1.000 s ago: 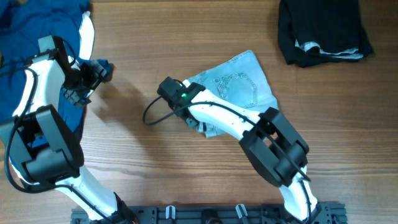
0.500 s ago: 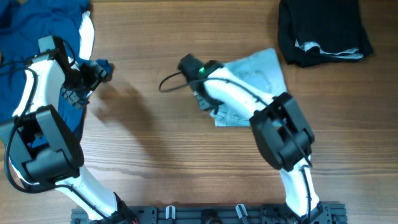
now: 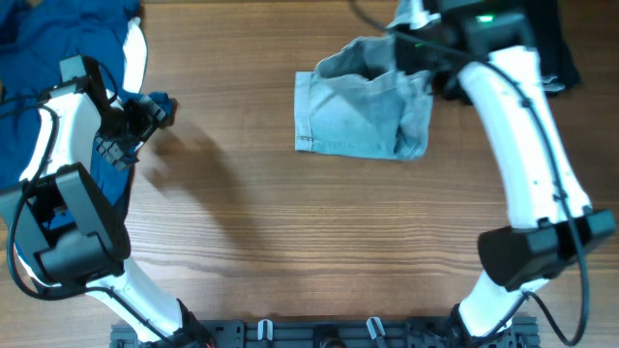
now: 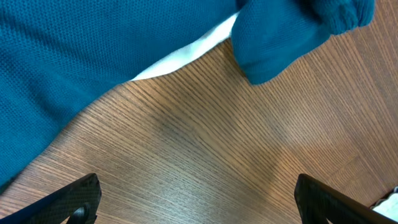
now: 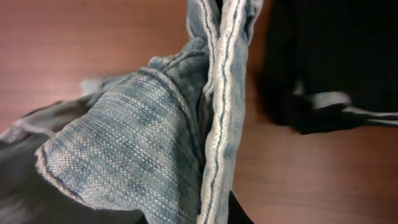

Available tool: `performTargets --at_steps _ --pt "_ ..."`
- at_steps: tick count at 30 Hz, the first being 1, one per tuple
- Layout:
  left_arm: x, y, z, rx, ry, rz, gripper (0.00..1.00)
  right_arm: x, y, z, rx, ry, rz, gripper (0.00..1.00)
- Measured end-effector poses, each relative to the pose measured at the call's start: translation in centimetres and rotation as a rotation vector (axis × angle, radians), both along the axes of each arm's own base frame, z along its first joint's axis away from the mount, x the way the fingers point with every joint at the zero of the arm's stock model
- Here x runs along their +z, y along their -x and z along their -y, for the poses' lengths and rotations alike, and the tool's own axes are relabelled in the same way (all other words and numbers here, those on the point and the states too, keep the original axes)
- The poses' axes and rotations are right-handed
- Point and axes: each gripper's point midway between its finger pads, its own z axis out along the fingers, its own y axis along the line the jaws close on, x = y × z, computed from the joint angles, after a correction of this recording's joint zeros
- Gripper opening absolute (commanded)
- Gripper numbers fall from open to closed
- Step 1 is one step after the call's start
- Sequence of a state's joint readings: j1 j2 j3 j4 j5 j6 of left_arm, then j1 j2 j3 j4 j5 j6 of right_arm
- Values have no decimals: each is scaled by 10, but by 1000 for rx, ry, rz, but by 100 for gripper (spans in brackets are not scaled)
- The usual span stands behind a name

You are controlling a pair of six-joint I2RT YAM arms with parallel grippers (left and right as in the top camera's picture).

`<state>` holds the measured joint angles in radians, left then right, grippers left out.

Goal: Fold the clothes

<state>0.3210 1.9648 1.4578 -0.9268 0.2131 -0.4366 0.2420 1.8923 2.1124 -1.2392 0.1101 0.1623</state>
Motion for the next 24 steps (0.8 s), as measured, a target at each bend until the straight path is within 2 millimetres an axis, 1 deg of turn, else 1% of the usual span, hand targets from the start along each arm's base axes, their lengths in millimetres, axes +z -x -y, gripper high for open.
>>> performTargets --at_steps 2,4,8,10,12,15,18,20,22,24 --pt "0 0 0 0 0 0 100 1 -5 15 -2 -9 4 4" --pt "0 0 0 0 0 0 100 -2 -6 20 15 -11 -6 4" --pt "0 0 0 0 0 -1 100 -7 -5 8 84 -9 -21 4" --pt "0 1 0 0 1 -4 100 -18 -6 -1 108 -6 -45 4" --pt "0 2 1 0 3 -8 100 -37 -10 -12 133 2 -87 4" --pt "0 2 1 0 3 -8 100 -80 -14 -32 175 20 -182 4" --pt "0 2 1 0 3 -8 100 -112 -13 -48 208 32 -252 4" --pt "0 2 1 0 3 -8 100 -137 -8 -65 243 42 -310 4" --pt "0 2 1 0 3 -8 100 -150 -3 -74 265 50 -345 4" --pt "0 2 1 0 3 -8 100 -165 7 -84 293 66 -397 5"
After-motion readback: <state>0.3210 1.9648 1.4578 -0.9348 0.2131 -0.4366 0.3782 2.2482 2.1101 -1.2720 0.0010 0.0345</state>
